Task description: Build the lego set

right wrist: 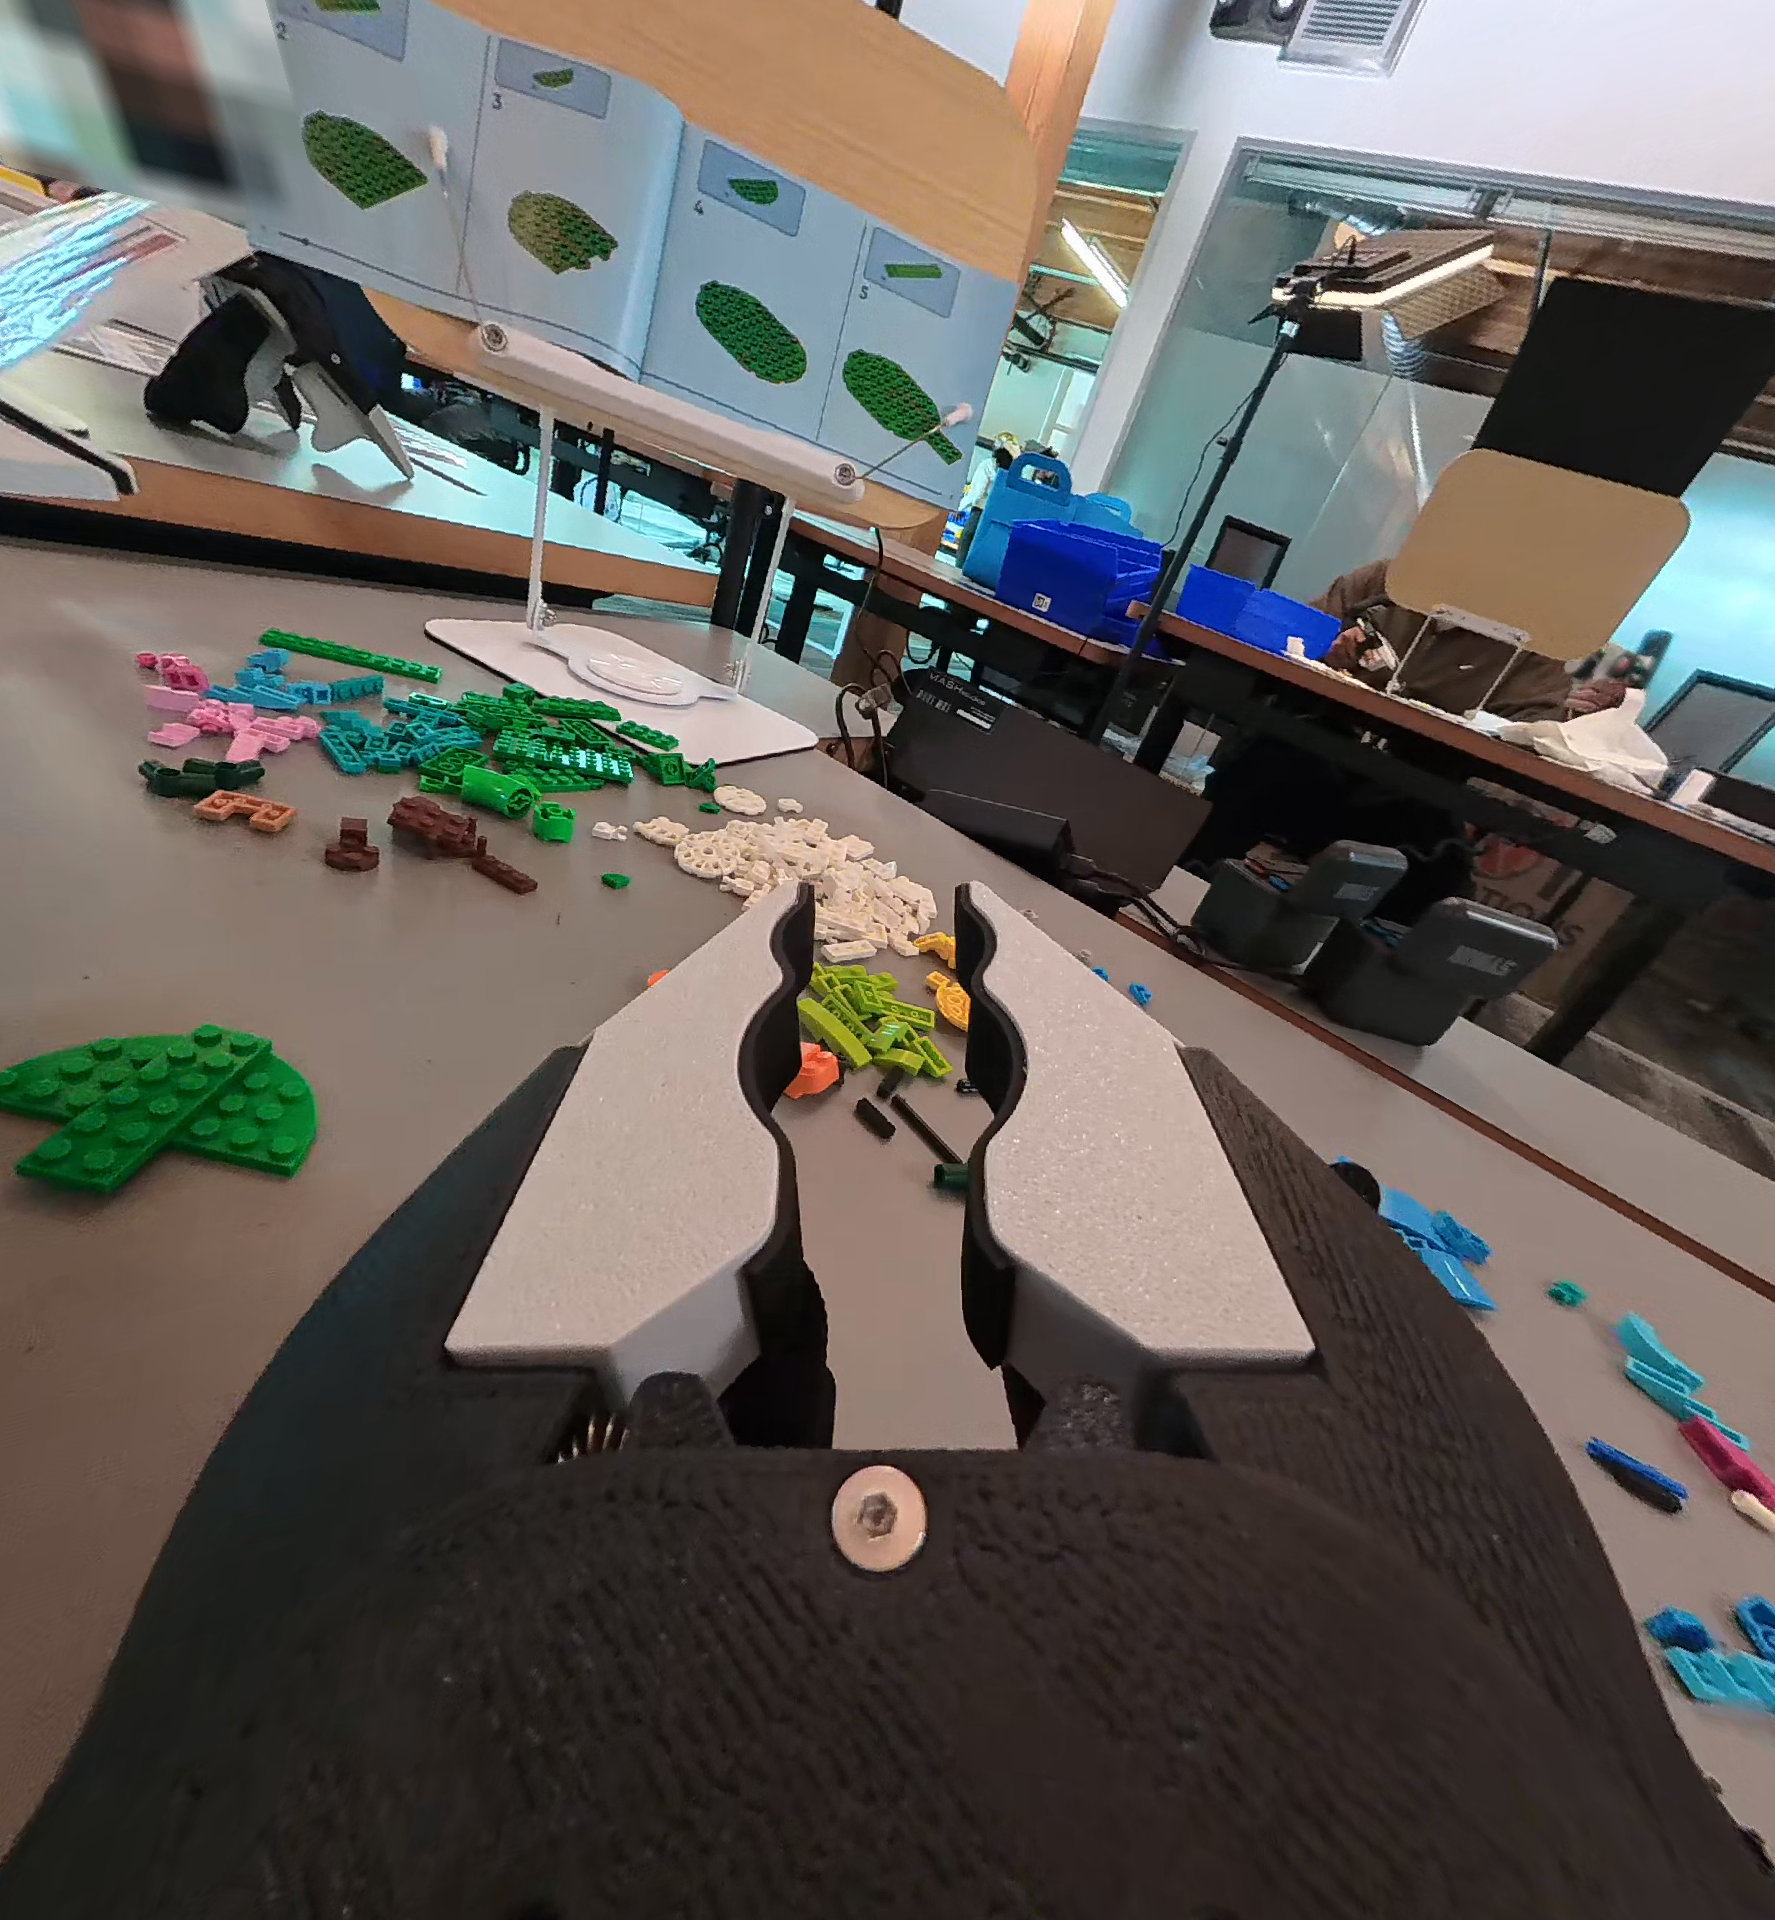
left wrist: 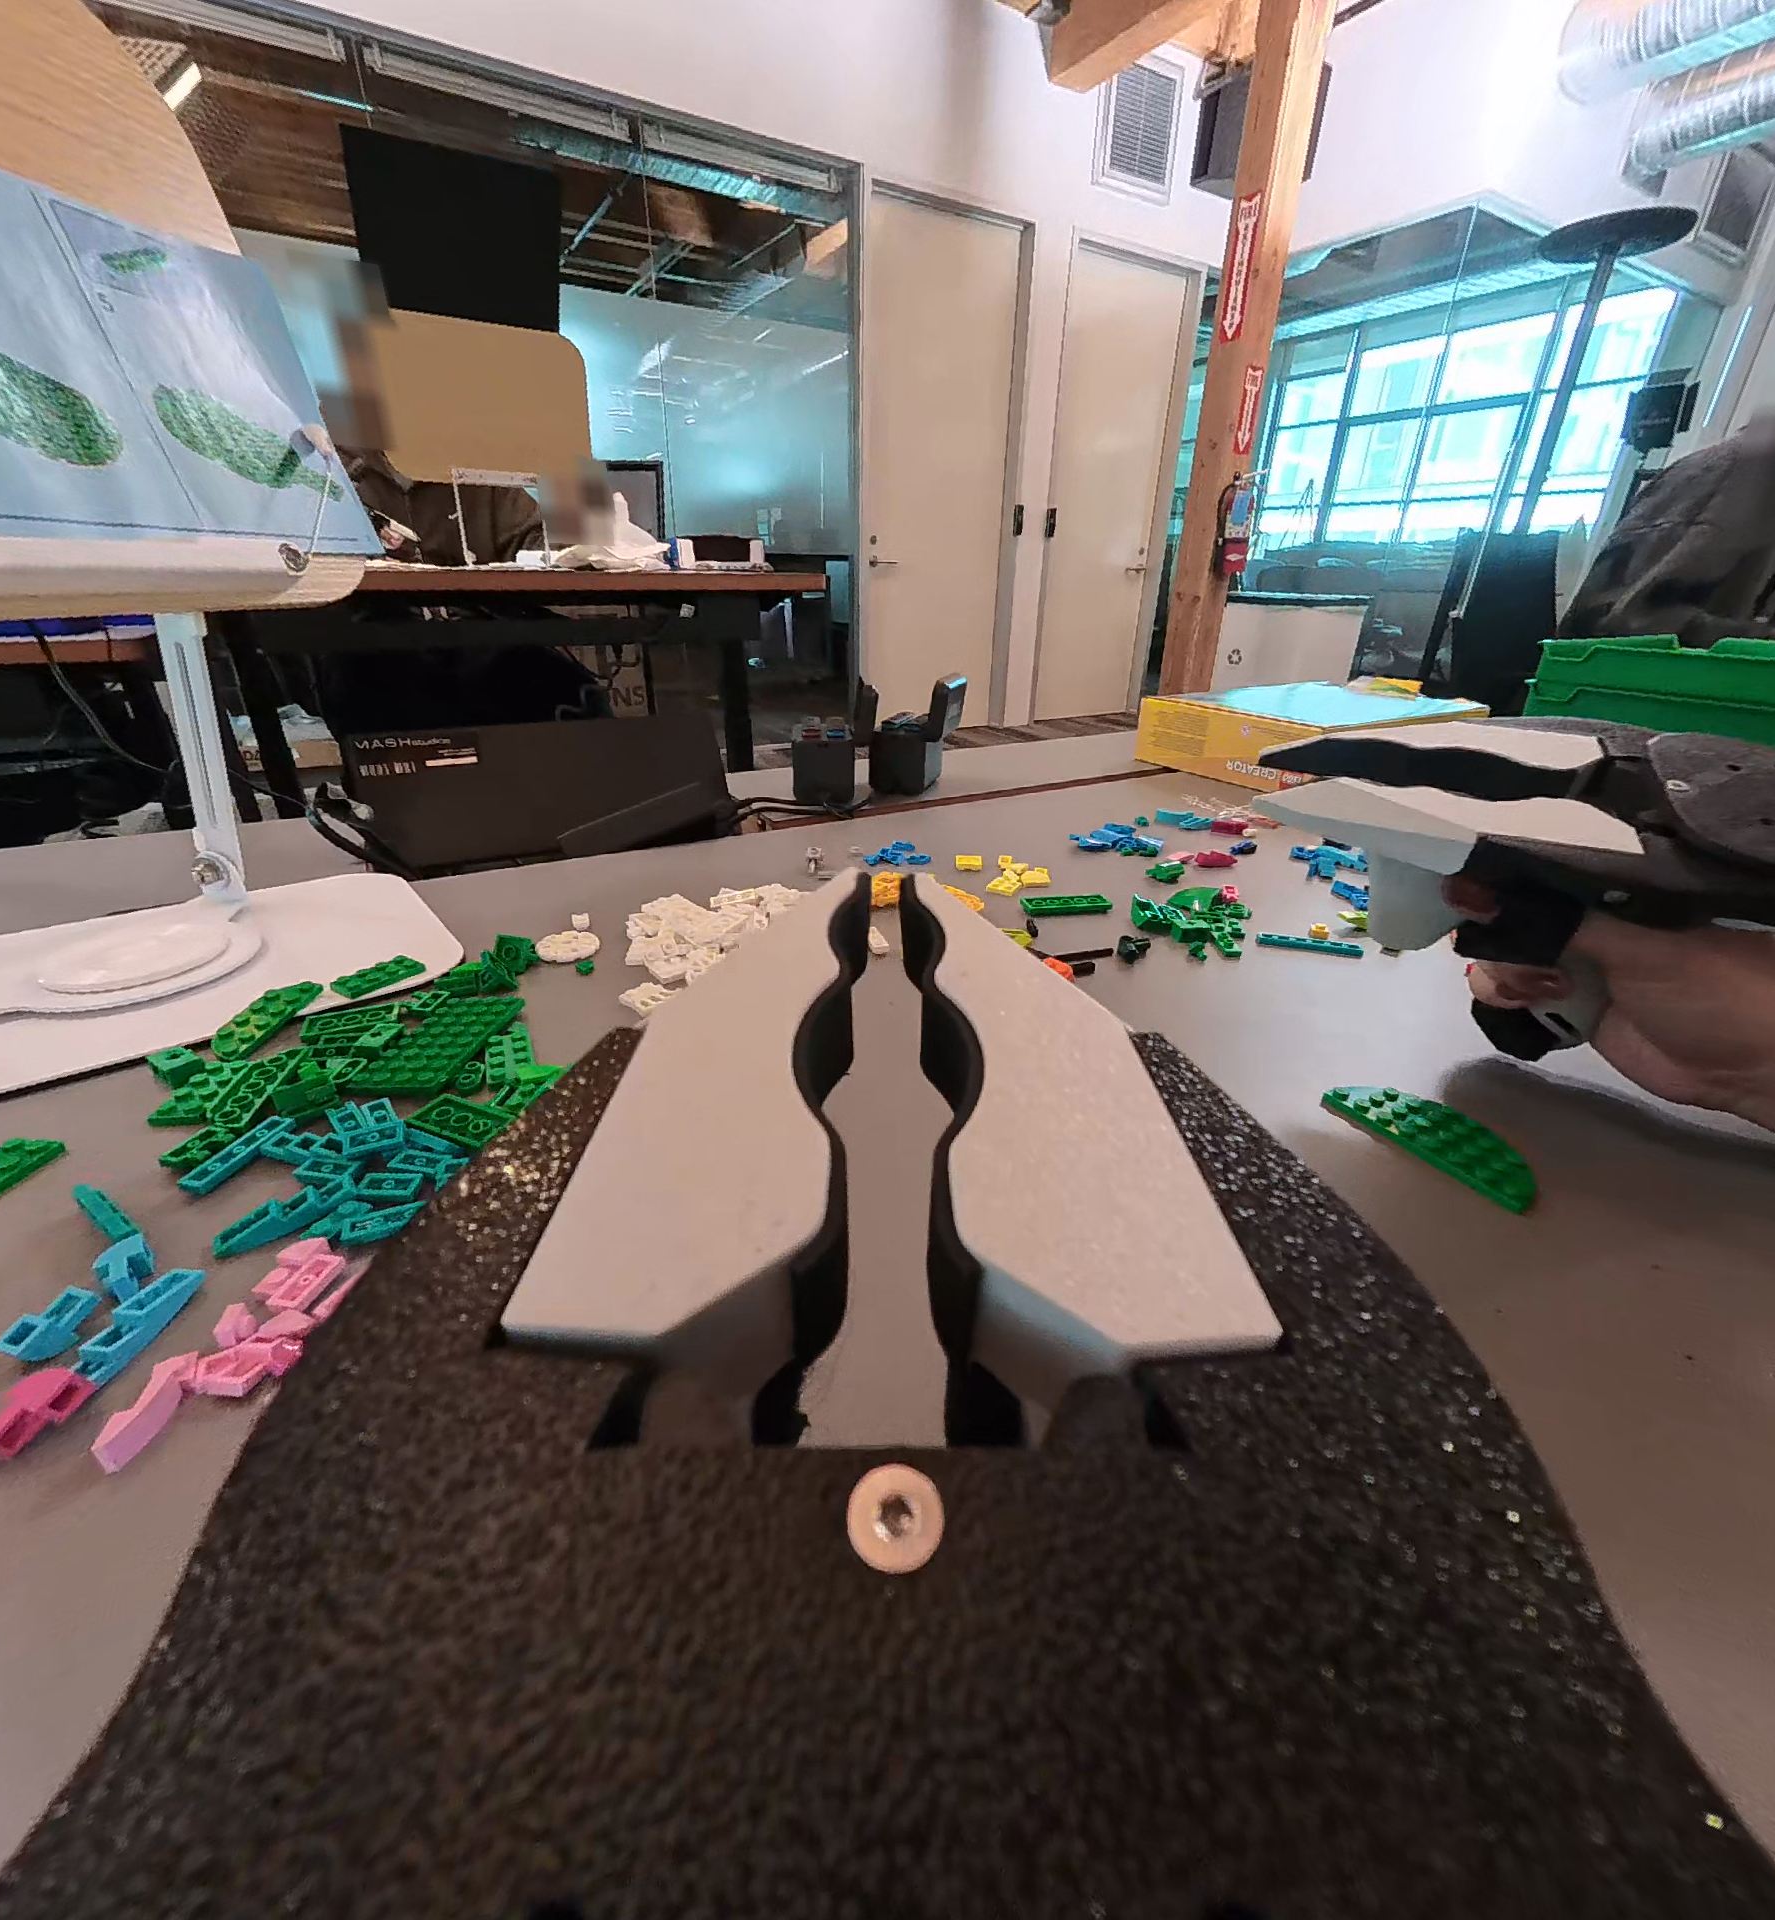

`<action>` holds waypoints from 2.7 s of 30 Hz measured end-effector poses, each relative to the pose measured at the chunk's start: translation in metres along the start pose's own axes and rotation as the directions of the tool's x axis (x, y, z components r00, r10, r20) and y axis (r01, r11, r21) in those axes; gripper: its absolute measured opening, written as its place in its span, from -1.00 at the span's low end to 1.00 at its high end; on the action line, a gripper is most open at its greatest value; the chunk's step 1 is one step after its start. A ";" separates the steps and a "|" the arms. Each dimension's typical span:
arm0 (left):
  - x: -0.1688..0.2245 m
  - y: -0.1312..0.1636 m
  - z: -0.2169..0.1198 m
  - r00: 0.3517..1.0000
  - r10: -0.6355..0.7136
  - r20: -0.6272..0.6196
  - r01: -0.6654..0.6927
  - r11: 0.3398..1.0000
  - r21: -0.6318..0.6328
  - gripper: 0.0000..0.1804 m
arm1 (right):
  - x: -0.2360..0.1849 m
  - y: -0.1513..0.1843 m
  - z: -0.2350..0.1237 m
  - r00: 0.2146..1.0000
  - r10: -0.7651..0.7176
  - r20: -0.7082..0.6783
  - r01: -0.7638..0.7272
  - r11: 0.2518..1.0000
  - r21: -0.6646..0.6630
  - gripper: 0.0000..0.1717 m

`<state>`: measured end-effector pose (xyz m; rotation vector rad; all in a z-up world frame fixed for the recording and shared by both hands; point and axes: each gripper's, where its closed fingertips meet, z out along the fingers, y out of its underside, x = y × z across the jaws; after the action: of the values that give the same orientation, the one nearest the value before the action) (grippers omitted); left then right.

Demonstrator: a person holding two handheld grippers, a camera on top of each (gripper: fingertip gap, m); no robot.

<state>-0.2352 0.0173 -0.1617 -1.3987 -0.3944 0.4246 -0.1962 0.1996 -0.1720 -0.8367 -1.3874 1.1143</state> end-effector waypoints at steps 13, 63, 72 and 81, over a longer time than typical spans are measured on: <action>0.003 0.001 0.000 1.000 0.004 -0.018 -0.004 1.000 -0.004 -0.99 | -0.005 0.002 0.001 0.999 -0.048 0.012 0.048 0.999 -0.013 -0.73; -0.051 -0.021 -0.026 0.974 0.099 0.204 -0.117 0.990 0.081 -1.00 | -0.163 0.047 0.256 0.824 0.475 0.310 0.073 0.452 -0.889 -0.13; -0.050 -0.020 -0.027 0.981 0.065 0.181 -0.083 0.993 0.090 -1.00 | -0.162 0.068 0.262 0.882 0.317 0.349 0.259 0.292 -0.921 -0.11; -0.045 -0.018 -0.023 0.985 0.070 0.159 -0.083 0.994 0.077 -1.00 | -0.158 0.079 0.261 0.887 0.323 0.330 0.250 0.264 -0.932 -0.21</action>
<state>-0.2618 -0.0273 -0.1472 -1.3062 -0.4459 0.6097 -0.4409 0.0335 -0.2814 -1.5398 -2.5925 0.3005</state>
